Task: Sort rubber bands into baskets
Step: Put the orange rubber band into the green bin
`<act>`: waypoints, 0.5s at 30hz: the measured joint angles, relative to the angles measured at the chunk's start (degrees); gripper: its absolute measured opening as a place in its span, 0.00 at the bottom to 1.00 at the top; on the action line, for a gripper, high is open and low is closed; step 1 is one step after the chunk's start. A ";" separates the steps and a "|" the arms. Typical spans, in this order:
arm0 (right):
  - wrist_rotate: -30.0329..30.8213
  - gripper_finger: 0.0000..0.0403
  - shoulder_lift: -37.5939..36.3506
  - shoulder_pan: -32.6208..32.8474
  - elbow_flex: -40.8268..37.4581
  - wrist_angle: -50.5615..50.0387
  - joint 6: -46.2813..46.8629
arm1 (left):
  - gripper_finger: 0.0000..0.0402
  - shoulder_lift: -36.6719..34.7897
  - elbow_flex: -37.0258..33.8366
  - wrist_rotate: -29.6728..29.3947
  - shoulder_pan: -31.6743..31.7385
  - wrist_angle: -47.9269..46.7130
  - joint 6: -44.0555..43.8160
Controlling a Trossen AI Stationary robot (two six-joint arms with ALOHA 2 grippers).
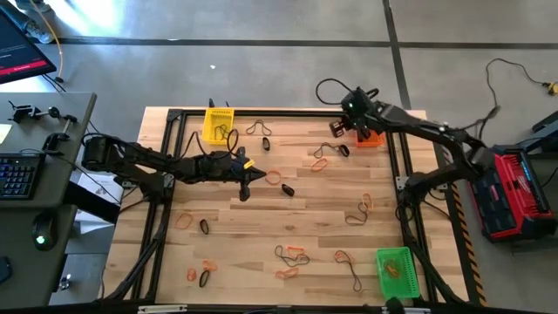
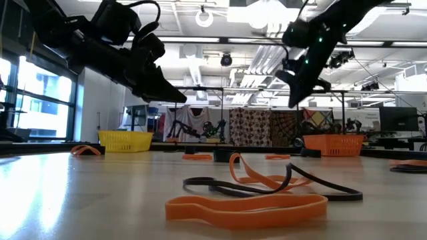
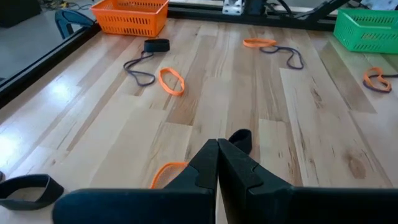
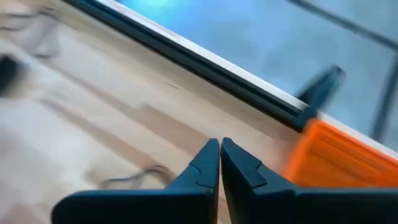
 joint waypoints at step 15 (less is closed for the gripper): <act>-0.29 0.00 -5.38 21.66 -15.80 25.47 -6.71 | 0.00 0.00 0.00 0.28 -2.56 -0.88 2.53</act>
